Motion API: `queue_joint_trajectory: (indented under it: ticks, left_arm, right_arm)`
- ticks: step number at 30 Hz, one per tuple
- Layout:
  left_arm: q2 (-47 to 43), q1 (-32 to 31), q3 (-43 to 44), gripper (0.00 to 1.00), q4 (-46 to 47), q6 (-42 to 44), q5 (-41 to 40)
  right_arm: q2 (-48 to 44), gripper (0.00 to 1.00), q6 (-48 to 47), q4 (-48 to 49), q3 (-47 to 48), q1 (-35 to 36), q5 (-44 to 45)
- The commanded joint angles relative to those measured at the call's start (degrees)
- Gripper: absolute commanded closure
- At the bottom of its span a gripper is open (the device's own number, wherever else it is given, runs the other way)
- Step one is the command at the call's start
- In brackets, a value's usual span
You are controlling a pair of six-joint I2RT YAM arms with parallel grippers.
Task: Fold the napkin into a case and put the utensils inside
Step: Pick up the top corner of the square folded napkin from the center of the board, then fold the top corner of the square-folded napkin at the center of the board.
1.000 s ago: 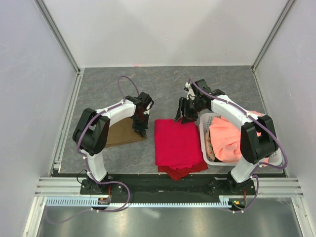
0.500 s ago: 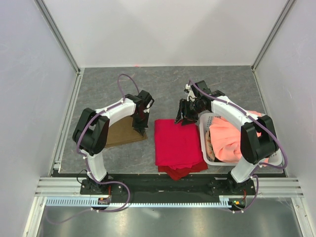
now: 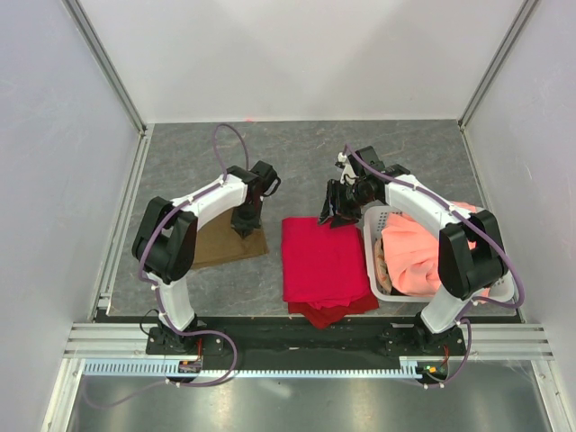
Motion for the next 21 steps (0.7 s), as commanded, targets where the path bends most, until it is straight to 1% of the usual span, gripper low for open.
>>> queue_joint_trajectory:
  ticks: [1, 3, 7, 8, 10, 14, 18, 21]
  left_arm:
    - [-0.5, 1.4, 3.1, 0.98, -1.7, 2.9, -12.9]
    - [-0.3, 3.1, 3.6, 0.98, -1.5, 3.7, -14.6]
    - [1.2, 7.0, 4.9, 0.98, -1.0, 6.3, -22.0]
    - [1.5, 8.8, 5.7, 0.98, -0.8, 6.8, -22.7]
    - [1.4, 10.6, 6.4, 0.98, 0.7, 9.1, -24.6]
    - [1.0, 14.8, 7.8, 0.98, 4.9, 13.0, -27.4]
    - [2.7, 16.9, 9.7, 0.98, 8.9, 17.1, -28.8]
    - [4.6, 18.2, 11.6, 0.98, 9.2, 18.0, -29.3]
  right_arm:
    - [1.4, 0.47, 0.2, 1.3, 4.3, 0.2, -1.2]
    - [2.4, 0.47, 0.2, 0.8, 6.4, 0.4, -1.4]
    - [5.3, 0.48, 0.1, -0.2, 8.9, 2.0, -1.4]
    - [5.8, 0.48, 0.1, -0.5, 9.4, 2.4, -1.3]
    - [7.1, 0.48, -0.1, -1.1, 10.3, 3.4, -1.2]
    - [8.4, 0.49, 0.0, -1.4, 10.6, 4.4, -1.2]
    - [9.7, 0.49, 0.0, -1.4, 10.6, 4.6, -0.9]
    - [10.5, 0.49, 0.1, -1.8, 11.2, 5.0, -0.8]
